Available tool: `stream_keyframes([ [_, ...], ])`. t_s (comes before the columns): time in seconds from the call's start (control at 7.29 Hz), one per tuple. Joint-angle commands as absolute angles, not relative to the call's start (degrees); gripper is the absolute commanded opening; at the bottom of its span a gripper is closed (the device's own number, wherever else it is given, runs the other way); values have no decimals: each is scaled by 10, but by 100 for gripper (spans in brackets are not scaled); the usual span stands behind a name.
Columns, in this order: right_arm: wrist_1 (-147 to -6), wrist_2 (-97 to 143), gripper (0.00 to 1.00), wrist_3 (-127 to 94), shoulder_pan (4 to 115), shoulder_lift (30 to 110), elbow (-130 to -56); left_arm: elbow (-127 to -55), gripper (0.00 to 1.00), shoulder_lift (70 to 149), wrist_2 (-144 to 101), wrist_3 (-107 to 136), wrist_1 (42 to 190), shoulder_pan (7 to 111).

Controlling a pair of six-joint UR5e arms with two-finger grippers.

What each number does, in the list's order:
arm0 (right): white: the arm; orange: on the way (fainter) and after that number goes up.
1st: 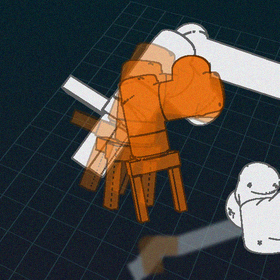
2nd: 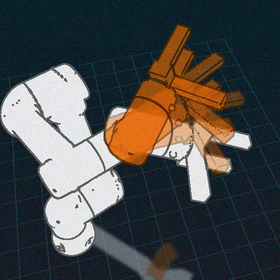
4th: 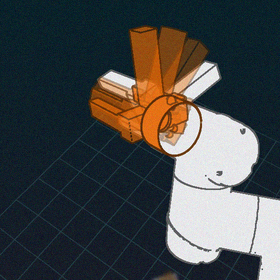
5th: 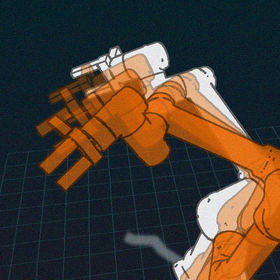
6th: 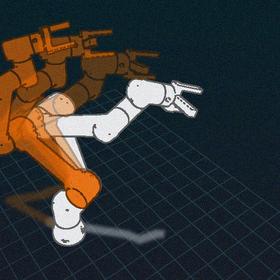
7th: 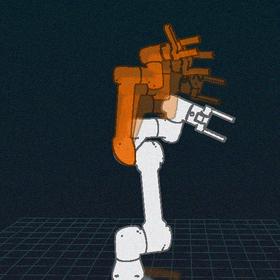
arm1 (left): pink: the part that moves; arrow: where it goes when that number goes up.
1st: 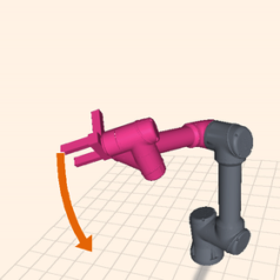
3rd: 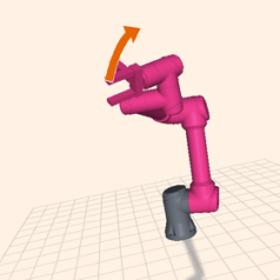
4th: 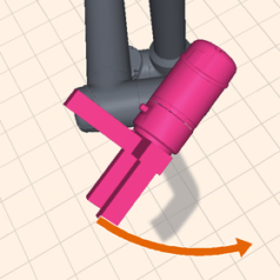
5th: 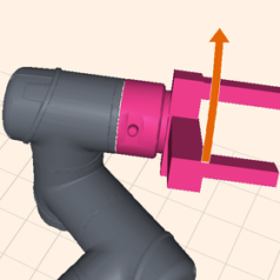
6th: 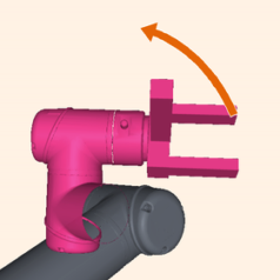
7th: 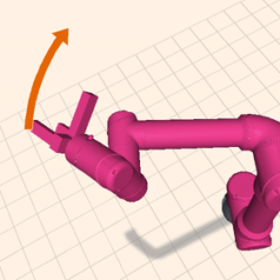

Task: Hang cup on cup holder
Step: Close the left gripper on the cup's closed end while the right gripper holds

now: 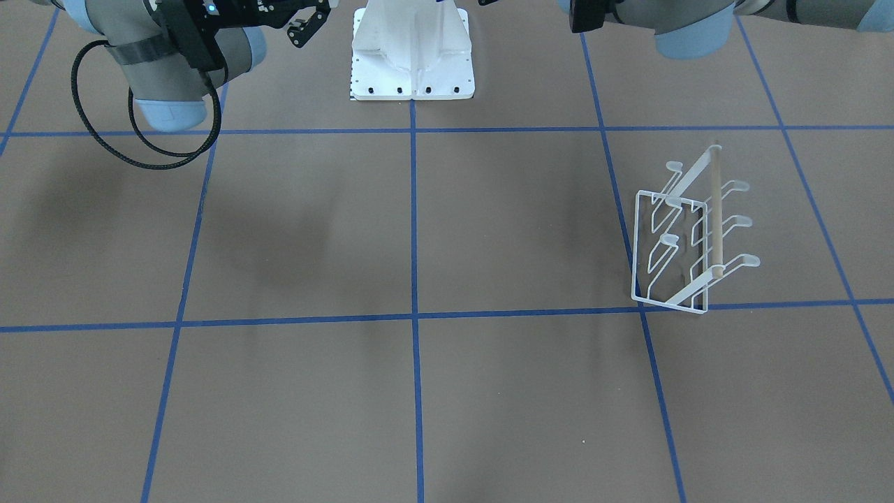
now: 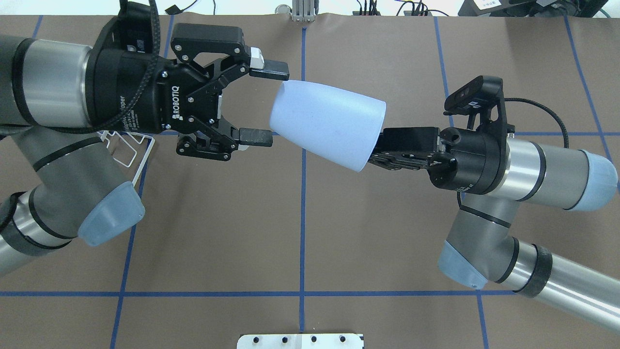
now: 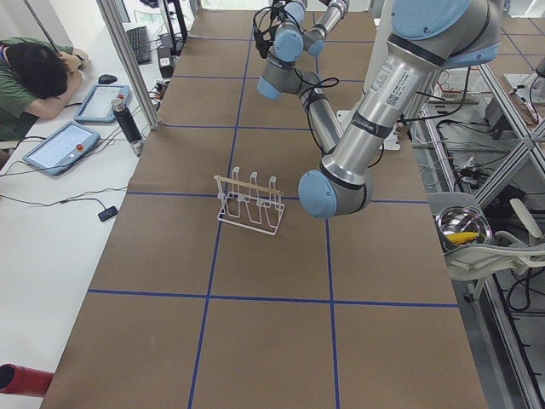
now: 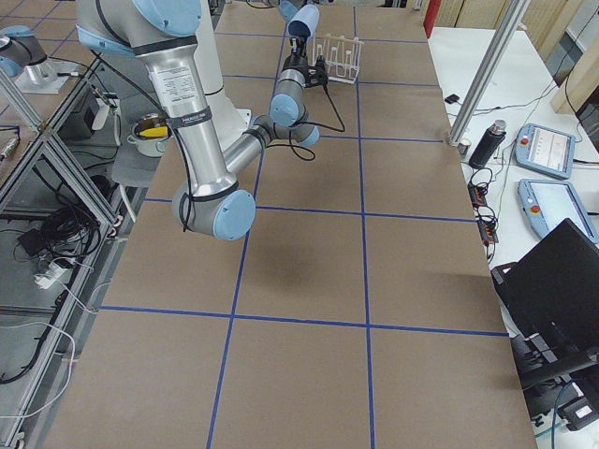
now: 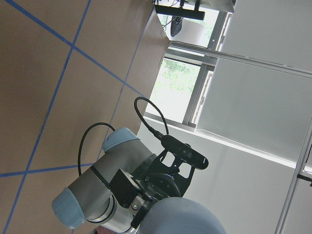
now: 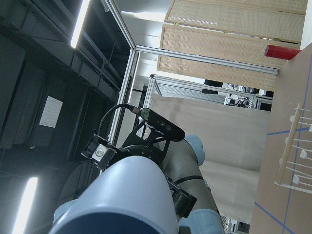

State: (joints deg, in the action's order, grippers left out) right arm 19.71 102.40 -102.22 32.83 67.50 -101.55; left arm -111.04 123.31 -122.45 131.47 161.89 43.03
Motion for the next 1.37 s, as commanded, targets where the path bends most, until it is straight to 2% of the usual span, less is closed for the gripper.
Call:
stream_keyframes([
  [0.0, 197, 1024, 0, -1022, 322, 675, -1014, -1110, 98, 1234, -1219, 1315, 1619, 425],
  [0.27, 197, 1023, 0, -1022, 321, 675, -1014, -1111, 98, 1234, -1200, 1314, 1619, 408],
  [0.41, 197, 1023, 0, -1022, 321, 675, -1014, -1111, 94, 1234, -1200, 1314, 1619, 406],
  [0.82, 197, 1023, 0, -1022, 322, 676, -1014, -1111, 66, 1234, -1201, 1315, 1619, 405],
  [0.96, 197, 1023, 0, -1020, 322, 676, -1014, -1114, 62, 1234, -1200, 1315, 1619, 405],
  [1.1, 197, 1023, 0, -1013, 321, 677, -1014, -1115, 52, 1234, -1201, 1315, 1619, 405],
  [1.23, 196, 1022, 76, -1014, 320, 676, -1015, -1117, 38, 1234, -1200, 1317, 1619, 404],
])
